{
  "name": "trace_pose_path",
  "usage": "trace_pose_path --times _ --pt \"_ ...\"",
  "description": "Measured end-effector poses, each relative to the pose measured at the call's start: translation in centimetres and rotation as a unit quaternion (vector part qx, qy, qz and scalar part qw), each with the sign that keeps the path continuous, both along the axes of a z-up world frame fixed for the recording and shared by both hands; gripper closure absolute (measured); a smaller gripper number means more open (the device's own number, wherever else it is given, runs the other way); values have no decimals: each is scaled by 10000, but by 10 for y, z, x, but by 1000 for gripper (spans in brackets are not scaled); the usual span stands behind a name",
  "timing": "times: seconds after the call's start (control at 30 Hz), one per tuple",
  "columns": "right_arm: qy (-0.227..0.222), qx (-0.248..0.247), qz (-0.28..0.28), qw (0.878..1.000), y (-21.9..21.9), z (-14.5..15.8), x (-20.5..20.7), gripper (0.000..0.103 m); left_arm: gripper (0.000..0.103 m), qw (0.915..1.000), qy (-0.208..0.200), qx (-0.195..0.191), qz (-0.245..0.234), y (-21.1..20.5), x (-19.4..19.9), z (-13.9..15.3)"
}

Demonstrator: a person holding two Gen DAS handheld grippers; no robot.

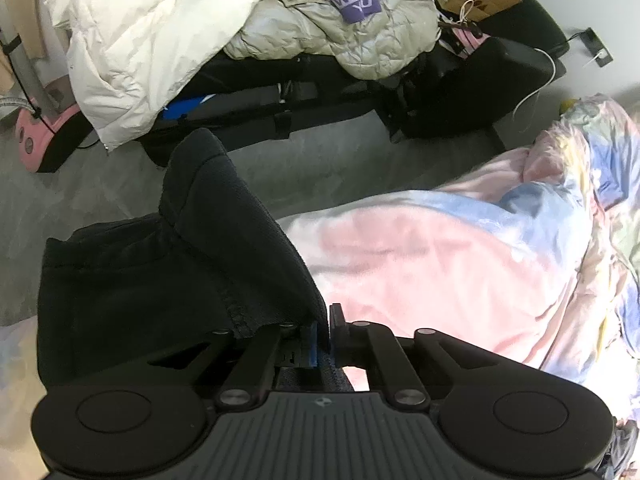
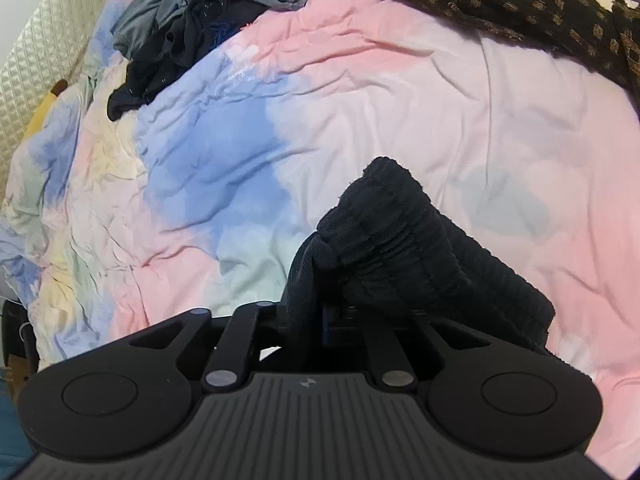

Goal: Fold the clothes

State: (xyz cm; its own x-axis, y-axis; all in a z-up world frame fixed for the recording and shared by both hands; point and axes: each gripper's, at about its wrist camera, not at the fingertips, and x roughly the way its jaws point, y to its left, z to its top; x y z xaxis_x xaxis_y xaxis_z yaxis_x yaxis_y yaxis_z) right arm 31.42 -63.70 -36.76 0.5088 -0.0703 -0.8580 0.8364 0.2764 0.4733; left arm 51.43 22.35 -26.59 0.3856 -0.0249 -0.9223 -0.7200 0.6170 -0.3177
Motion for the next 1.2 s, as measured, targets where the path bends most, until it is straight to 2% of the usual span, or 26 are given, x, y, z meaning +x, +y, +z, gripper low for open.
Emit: trace_pose_path --times 0.07,0.13,0.17,0.2,0.33,0.4,0.5,0.57,0.73,0.8,1.03,1.2 --pt "11 -15 86 10000 1 1 2 78 82 9998 -203 24 -78 1 -5 3" --pt "79 -127 344 9993 5 4 6 75 81 9989 -442 102 -129 3 -11 11" --pt "161 -201 514 9983 8 7 8 75 75 9984 -545 113 -133 6 -16 15" --pt "271 -282 705 9967 11 9 11 74 66 9978 -636 102 -125 10 -22 20" --pt "419 -563 1206 9902 27 22 11 73 48 9960 -872 154 115 34 -60 33" --pt "465 -684 1410 9865 34 29 10 69 36 9953 -915 120 282 48 -82 35" --pt "525 -940 1662 9802 51 41 4 68 26 9934 -977 -29 598 74 -121 25" --pt "578 -1049 1829 9758 63 49 0 63 24 9902 -1033 -200 915 91 -152 13" --pt "824 -1042 2148 9676 97 61 -13 63 24 9752 -1036 -796 1784 133 -218 -35" --pt "898 -1069 2223 9649 112 67 -18 63 25 9690 -1003 -1043 2001 148 -231 -57" --pt "1091 -1223 2429 9561 168 92 -31 62 28 9607 -980 -1542 2092 169 -241 -104" --pt "1175 -1277 2618 9494 204 105 -36 62 30 9571 -957 -1719 2126 173 -215 -136"
